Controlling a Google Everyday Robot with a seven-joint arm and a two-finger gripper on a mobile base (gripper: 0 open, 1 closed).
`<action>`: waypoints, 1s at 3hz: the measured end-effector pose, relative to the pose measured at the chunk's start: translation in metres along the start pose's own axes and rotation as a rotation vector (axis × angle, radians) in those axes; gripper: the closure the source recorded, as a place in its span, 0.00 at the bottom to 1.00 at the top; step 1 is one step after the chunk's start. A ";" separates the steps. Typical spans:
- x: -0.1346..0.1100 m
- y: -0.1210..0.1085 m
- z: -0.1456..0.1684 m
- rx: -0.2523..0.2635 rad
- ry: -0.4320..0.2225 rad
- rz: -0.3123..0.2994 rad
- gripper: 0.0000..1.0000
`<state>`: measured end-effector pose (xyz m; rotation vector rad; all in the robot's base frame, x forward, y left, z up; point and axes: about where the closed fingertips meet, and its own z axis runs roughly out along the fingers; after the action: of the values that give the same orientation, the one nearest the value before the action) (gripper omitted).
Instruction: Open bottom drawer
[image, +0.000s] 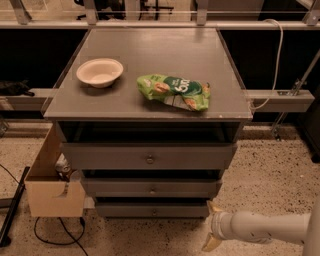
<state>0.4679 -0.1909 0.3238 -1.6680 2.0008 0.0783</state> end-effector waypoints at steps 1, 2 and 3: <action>0.013 0.001 0.019 0.019 -0.018 0.011 0.00; 0.028 0.005 0.033 0.018 -0.014 0.028 0.00; 0.041 0.010 0.052 -0.009 -0.017 0.061 0.00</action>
Offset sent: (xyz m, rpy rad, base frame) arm 0.0047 -0.0240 -0.0638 0.0196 -0.0030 -0.0495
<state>0.4732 -0.2062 0.2583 -1.6073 2.0416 0.1233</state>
